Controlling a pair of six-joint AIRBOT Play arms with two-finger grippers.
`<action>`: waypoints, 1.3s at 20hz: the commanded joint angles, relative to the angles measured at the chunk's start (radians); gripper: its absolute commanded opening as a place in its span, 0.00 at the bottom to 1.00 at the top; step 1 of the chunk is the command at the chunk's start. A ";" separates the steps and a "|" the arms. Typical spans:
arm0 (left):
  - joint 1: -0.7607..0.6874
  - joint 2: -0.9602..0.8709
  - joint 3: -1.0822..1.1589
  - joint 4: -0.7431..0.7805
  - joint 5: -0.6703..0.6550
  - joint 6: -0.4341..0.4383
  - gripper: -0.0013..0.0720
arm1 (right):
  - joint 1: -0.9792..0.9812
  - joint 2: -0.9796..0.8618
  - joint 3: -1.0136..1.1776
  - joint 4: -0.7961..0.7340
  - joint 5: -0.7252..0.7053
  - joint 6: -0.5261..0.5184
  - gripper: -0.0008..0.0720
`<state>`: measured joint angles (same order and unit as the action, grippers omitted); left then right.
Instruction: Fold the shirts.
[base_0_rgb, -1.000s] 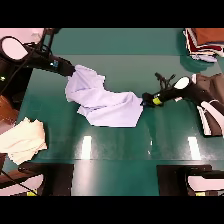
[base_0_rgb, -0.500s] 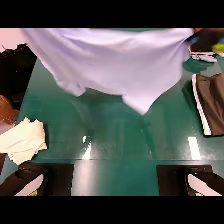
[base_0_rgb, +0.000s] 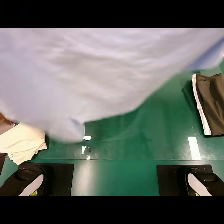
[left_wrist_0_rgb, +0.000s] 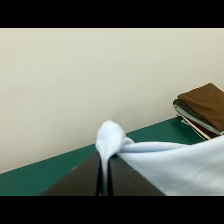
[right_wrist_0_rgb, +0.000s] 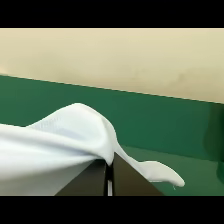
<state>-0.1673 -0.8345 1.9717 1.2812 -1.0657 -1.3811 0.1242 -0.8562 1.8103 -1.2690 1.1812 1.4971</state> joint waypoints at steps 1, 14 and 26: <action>0.001 -0.049 -0.058 0.002 -0.039 -0.007 0.06 | -0.001 -0.053 0.010 -0.041 0.059 0.029 0.04; 0.004 -0.681 -0.543 0.033 0.234 0.001 0.06 | 0.007 -0.832 0.010 -0.030 0.168 0.042 0.04; 0.202 -0.558 -0.603 -0.010 -0.173 -0.026 0.75 | -0.135 -0.647 -0.079 0.171 0.283 -0.041 0.56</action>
<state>-0.0326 -1.4681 1.4590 1.3128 -1.1282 -1.4025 0.0288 -1.5963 1.7878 -1.1297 1.4048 1.4822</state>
